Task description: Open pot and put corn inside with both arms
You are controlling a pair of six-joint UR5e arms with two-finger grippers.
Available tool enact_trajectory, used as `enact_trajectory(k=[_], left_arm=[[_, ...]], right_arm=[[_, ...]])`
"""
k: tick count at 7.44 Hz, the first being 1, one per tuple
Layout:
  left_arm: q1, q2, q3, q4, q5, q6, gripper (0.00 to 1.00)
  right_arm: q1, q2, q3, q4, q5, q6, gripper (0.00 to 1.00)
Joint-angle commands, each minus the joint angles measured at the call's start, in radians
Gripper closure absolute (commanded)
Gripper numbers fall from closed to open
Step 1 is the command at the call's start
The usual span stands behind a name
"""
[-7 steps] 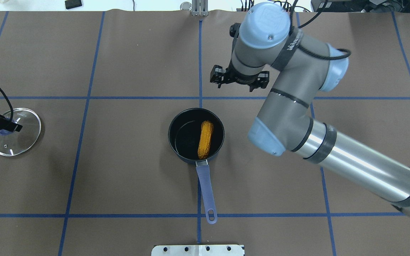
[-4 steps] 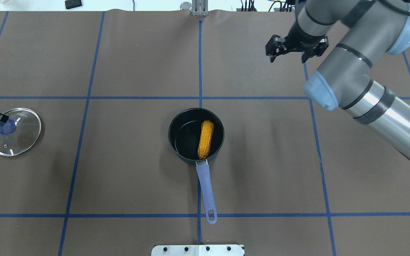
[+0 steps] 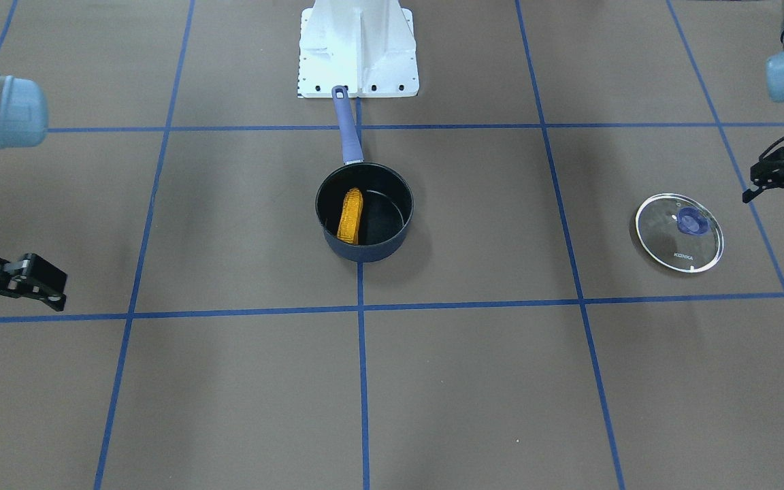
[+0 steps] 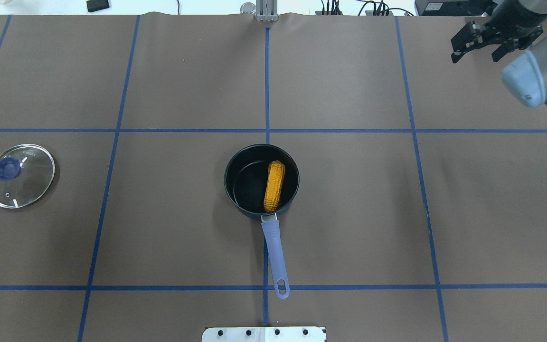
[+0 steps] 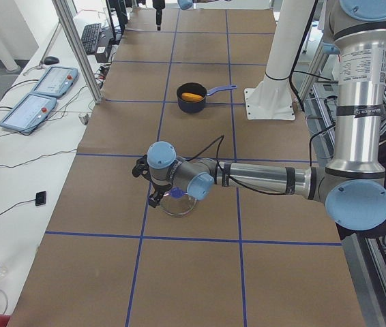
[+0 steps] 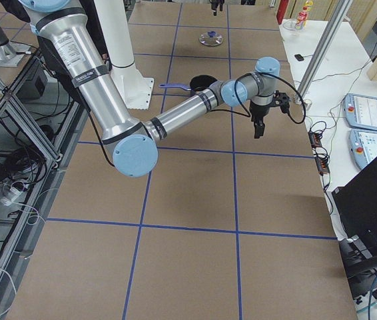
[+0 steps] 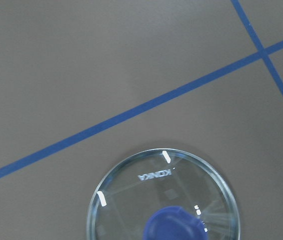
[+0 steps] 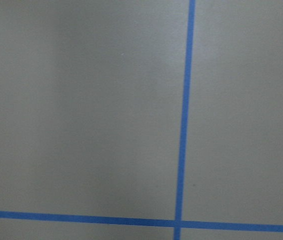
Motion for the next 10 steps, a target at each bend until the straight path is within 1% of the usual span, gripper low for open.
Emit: enact_trajectory(k=[1, 2, 3, 5, 8, 10], left_arm=[[-0.076, -0.019, 0.003, 0.117, -0.002, 0.153, 0.03], [-0.092, -0.019, 0.006, 0.119, -0.002, 0.166, 0.03], [-0.099, -0.018, 0.006, 0.119, -0.002, 0.172, 0.03], [-0.11, -0.018, 0.006, 0.119, -0.002, 0.172, 0.03], [-0.11, -0.018, 0.0, 0.117, -0.005, 0.172, 0.03], [-0.109, -0.019, -0.002, 0.119, -0.004, 0.172, 0.03]], right_arm=[[0.104, -0.105, -0.005, -0.001, 0.033, -0.177, 0.0], [0.153, -0.167, -0.001, -0.001, 0.056, -0.254, 0.0], [0.202, -0.22, -0.001, -0.001, 0.103, -0.318, 0.0], [0.265, -0.283, 0.004, -0.001, 0.137, -0.311, 0.0], [0.291, -0.355, 0.018, 0.002, 0.13, -0.322, 0.0], [0.291, -0.357, 0.03, 0.002, 0.131, -0.307, 0.0]])
